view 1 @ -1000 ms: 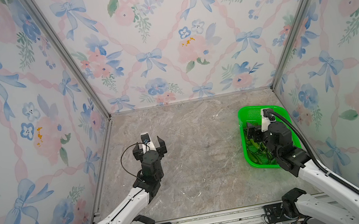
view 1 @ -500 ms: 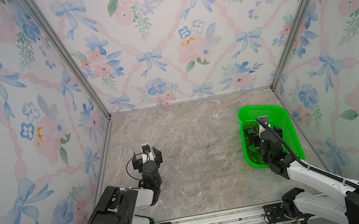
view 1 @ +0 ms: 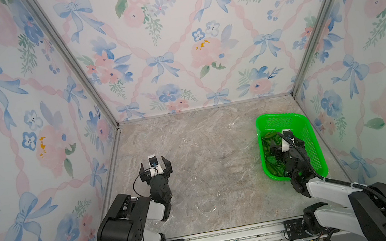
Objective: Take small green peppers out of containers
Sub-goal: Reset both arms
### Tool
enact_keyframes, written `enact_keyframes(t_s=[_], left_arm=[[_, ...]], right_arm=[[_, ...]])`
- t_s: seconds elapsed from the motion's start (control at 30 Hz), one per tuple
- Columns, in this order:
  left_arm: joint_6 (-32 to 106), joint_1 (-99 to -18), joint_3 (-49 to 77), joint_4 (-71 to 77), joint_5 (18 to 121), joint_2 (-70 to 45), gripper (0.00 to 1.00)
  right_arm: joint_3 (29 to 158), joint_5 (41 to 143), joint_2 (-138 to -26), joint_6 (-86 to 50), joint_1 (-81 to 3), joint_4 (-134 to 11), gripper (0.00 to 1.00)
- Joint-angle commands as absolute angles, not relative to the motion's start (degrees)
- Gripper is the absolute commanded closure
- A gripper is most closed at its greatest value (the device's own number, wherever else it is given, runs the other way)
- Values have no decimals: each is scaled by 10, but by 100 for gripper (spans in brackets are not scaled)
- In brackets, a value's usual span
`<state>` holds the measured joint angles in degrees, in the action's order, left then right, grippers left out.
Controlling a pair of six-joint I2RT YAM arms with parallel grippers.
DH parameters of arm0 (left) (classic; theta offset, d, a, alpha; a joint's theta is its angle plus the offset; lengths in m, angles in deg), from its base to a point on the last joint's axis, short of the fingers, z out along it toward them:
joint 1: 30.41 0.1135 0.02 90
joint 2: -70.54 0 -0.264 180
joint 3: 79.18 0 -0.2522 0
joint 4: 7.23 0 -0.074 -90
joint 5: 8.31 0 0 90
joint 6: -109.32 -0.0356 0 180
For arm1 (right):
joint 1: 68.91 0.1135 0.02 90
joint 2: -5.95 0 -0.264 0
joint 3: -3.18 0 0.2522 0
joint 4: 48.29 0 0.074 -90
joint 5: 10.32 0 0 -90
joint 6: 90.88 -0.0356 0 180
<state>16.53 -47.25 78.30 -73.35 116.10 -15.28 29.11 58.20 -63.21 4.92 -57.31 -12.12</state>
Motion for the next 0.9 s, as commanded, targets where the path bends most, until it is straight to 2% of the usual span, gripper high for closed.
enact_keyframes(t_s=[0.0, 0.23, 0.37, 0.47, 0.6, 0.87], left_arm=[[174, -469, 794, -763, 1152, -154, 2], [172, -469, 796, -767, 1148, -155, 2], [172, -468, 795, -768, 1147, -156, 2], [172, -467, 794, -767, 1147, -158, 2], [173, -467, 794, -767, 1146, -157, 2], [173, -467, 795, -768, 1146, -156, 2]], right_arm=[[291, 658, -685, 51, -584, -39, 3], [271, 702, -826, 59, -596, 142, 3], [282, 714, -852, 58, -600, 142, 3], [318, 669, -836, 42, -603, 60, 3], [390, 677, -825, -7, -641, -94, 3], [391, 694, -826, -13, -650, -97, 3]])
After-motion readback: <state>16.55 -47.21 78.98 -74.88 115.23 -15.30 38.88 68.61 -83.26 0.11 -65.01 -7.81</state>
